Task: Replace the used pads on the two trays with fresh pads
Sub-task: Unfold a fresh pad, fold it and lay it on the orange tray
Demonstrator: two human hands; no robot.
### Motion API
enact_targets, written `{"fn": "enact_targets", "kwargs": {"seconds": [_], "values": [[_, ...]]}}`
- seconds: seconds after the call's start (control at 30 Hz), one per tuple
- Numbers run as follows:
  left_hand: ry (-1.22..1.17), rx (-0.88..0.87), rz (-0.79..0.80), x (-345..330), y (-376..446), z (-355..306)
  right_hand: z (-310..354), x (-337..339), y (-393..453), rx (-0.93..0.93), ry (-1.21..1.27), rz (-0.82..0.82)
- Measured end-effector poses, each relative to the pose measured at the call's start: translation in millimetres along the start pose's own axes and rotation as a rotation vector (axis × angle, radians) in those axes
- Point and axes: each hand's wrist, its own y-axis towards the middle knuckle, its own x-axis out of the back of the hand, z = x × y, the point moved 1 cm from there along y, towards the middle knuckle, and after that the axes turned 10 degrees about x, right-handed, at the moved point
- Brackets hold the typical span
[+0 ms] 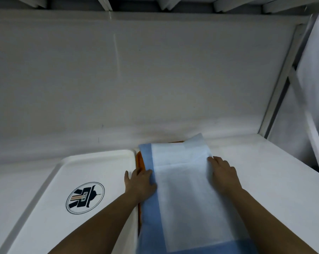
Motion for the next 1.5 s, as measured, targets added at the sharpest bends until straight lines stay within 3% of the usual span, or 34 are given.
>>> {"fn": "enact_targets", "kwargs": {"seconds": [0.2,0.37,0.47,0.6,0.7,0.8,0.97,1.23,1.5], "values": [[0.126,0.045,-0.044,-11.3,-1.5,-0.1,2.7,-15.6,-4.6,-0.063,0.058,0.016],[0.059,0.110,-0.095,-16.2,-7.2,-9.1,13.5,-27.6,-9.3,0.042,-0.042,0.139],[0.081,0.018,-0.141,-17.8,-1.8,-17.6,16.6,-33.0,-8.4,0.045,-0.042,0.188],[0.124,-0.168,-0.020,-31.0,0.5,-32.9,24.3,-34.2,-14.0,0.050,-0.035,0.197],[0.081,-0.168,0.056,-41.1,-0.2,-33.0,26.8,-34.4,-16.6,0.039,-0.036,0.223],[0.088,-0.069,0.052,-45.3,-3.2,-33.9,27.1,-27.6,-16.9,-0.004,-0.046,0.189],[0.102,-0.022,-0.106,-31.9,12.4,-40.6,34.5,-16.1,8.4,0.079,-0.162,-0.057],[0.124,-0.225,-0.092,-29.7,68.2,-48.4,53.1,-40.3,65.5,0.196,-0.042,0.086],[0.102,-0.156,-0.082,-37.5,94.7,-38.3,43.1,-61.0,86.0,0.068,0.081,0.120]]}}
